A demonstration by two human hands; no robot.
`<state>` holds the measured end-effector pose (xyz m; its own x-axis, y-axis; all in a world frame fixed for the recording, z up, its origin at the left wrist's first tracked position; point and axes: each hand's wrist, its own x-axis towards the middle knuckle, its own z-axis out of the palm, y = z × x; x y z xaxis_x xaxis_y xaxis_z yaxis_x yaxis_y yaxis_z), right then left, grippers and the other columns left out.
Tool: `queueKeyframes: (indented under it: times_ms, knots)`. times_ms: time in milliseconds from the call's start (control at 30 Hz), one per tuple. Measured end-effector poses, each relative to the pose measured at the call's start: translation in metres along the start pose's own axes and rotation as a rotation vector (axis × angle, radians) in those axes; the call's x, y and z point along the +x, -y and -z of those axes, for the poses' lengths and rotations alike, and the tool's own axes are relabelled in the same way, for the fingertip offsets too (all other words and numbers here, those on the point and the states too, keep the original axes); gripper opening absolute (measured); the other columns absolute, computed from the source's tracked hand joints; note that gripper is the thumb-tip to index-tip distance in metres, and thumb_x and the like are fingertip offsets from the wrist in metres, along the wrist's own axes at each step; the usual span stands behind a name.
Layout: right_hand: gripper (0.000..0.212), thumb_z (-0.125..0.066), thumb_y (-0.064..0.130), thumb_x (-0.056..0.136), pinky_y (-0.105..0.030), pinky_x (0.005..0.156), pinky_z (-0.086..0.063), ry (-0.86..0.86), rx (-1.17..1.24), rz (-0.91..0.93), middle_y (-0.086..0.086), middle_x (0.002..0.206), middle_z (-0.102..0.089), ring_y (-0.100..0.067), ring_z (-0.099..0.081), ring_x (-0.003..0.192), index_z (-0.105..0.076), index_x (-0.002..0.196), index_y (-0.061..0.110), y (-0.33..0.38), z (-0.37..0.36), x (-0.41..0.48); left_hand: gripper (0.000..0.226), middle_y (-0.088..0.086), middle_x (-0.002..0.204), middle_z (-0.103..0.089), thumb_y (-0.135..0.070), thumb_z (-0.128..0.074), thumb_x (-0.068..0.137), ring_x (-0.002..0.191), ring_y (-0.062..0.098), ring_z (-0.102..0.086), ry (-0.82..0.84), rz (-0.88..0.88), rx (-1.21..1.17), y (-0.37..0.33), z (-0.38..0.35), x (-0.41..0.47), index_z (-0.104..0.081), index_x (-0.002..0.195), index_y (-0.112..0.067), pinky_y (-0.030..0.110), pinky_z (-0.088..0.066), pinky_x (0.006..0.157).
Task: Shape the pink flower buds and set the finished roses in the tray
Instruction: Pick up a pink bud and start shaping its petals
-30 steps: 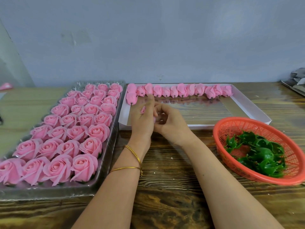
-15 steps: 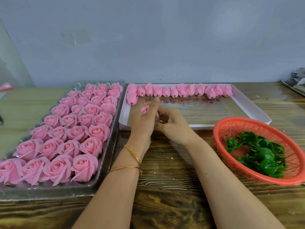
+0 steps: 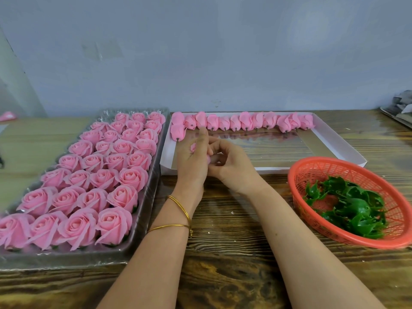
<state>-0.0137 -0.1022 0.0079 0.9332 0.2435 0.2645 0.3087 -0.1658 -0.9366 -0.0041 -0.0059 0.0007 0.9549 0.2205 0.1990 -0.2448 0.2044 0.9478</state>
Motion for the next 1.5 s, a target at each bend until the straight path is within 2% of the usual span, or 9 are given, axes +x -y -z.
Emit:
queueKeyframes:
  times_ms: [133, 333, 533, 633, 833, 1000, 1267, 1367, 1500]
  knots:
    - [0.029, -0.07, -0.009, 0.079, -0.038, 0.085, -0.053, 0.027, 0.002, 0.021, 0.002, 0.086, -0.065, -0.017, -0.062, 0.081, -0.061, 0.086, 0.017, -0.0005, 0.0022, 0.0, 0.045, 0.001, 0.078, -0.068, -0.05, -0.058, 0.09, 0.083, 0.018, -0.07, 0.032, -0.014, 0.019, 0.0, 0.0024, -0.0009, -0.064, 0.096, -0.005, 0.028, -0.057, 0.074]
    - [0.021, -0.059, -0.016, 0.084, -0.041, 0.093, -0.05, 0.069, 0.016, 0.034, -0.027, 0.101, -0.062, -0.026, -0.061, 0.089, -0.057, 0.104, -0.018, 0.0001, 0.0031, 0.0004, 0.039, 0.0, 0.062, -0.061, -0.037, -0.065, 0.089, 0.065, 0.011, -0.064, 0.021, -0.026, 0.038, 0.0007, 0.0039, -0.0003, -0.059, 0.053, -0.025, 0.023, -0.055, 0.061]
    - [0.018, -0.065, -0.016, 0.08, -0.019, 0.076, -0.051, 0.067, 0.048, 0.007, 0.006, 0.092, -0.062, 0.001, -0.059, 0.076, -0.064, 0.09, -0.001, 0.0011, 0.0012, 0.0004, 0.051, 0.008, 0.071, -0.06, -0.042, -0.058, 0.094, 0.075, 0.013, -0.066, -0.027, 0.027, 0.004, -0.0017, 0.0011, 0.0006, -0.052, 0.046, -0.024, 0.027, -0.057, 0.071]
    - [0.033, -0.069, -0.014, 0.076, -0.014, 0.069, -0.047, 0.061, 0.045, 0.006, 0.002, 0.097, -0.064, 0.002, -0.059, 0.071, -0.063, 0.088, 0.016, 0.0003, -0.0005, 0.0013, 0.051, 0.003, 0.071, -0.066, -0.042, -0.054, 0.095, 0.082, 0.018, -0.07, -0.05, 0.05, -0.05, -0.0038, 0.0003, -0.0003, -0.053, 0.048, -0.023, 0.029, -0.058, 0.07]
    - [0.037, -0.076, -0.005, 0.074, -0.028, 0.071, -0.051, -0.006, 0.015, 0.028, -0.013, 0.105, -0.067, -0.013, -0.062, 0.079, -0.058, 0.088, 0.024, -0.006, -0.0025, 0.0023, 0.053, -0.004, 0.068, -0.067, -0.045, -0.051, 0.095, 0.078, 0.012, -0.07, -0.018, 0.061, -0.071, -0.0063, -0.0003, -0.0036, -0.057, 0.046, -0.027, 0.024, -0.057, 0.069]
    - [0.023, -0.072, -0.005, 0.077, -0.049, 0.089, -0.053, 0.018, 0.016, 0.049, -0.004, 0.092, -0.065, -0.019, -0.061, 0.083, -0.064, 0.095, 0.007, -0.0058, 0.0008, 0.0021, 0.041, 0.019, 0.079, -0.06, -0.045, -0.055, 0.094, 0.083, 0.025, -0.067, -0.008, 0.036, -0.015, -0.0058, 0.002, -0.0024, -0.057, 0.064, -0.017, 0.028, -0.057, 0.074]
    - [0.013, -0.06, -0.017, 0.082, -0.028, 0.088, -0.052, 0.089, 0.058, 0.075, -0.009, 0.096, -0.062, -0.013, -0.062, 0.09, -0.062, 0.094, -0.011, -0.001, 0.0031, 0.0001, 0.039, 0.006, 0.065, -0.057, -0.035, -0.062, 0.092, 0.077, 0.016, -0.065, 0.009, -0.026, 0.019, -0.0033, 0.0025, -0.002, -0.055, 0.06, -0.014, 0.031, -0.056, 0.074]
    - [0.017, -0.06, -0.018, 0.083, -0.02, 0.084, -0.052, 0.08, 0.067, 0.07, -0.009, 0.102, -0.06, -0.008, -0.061, 0.088, -0.059, 0.099, -0.02, -0.0019, 0.0025, 0.0007, 0.048, -0.003, 0.066, -0.065, -0.039, -0.06, 0.092, 0.084, 0.008, -0.069, 0.021, -0.01, -0.026, -0.0027, 0.0038, -0.0014, -0.051, 0.049, -0.02, 0.02, -0.053, 0.068]
    - [0.018, -0.065, -0.016, 0.079, -0.021, 0.079, -0.05, 0.061, 0.055, 0.039, 0.002, 0.095, -0.062, -0.003, -0.059, 0.077, -0.063, 0.091, -0.003, -0.0009, 0.0005, 0.0001, 0.05, -0.007, 0.056, -0.059, -0.038, -0.057, 0.095, 0.075, 0.008, -0.069, 0.009, 0.001, -0.069, -0.0018, 0.0025, -0.0005, -0.058, 0.047, -0.026, 0.009, -0.05, 0.061]
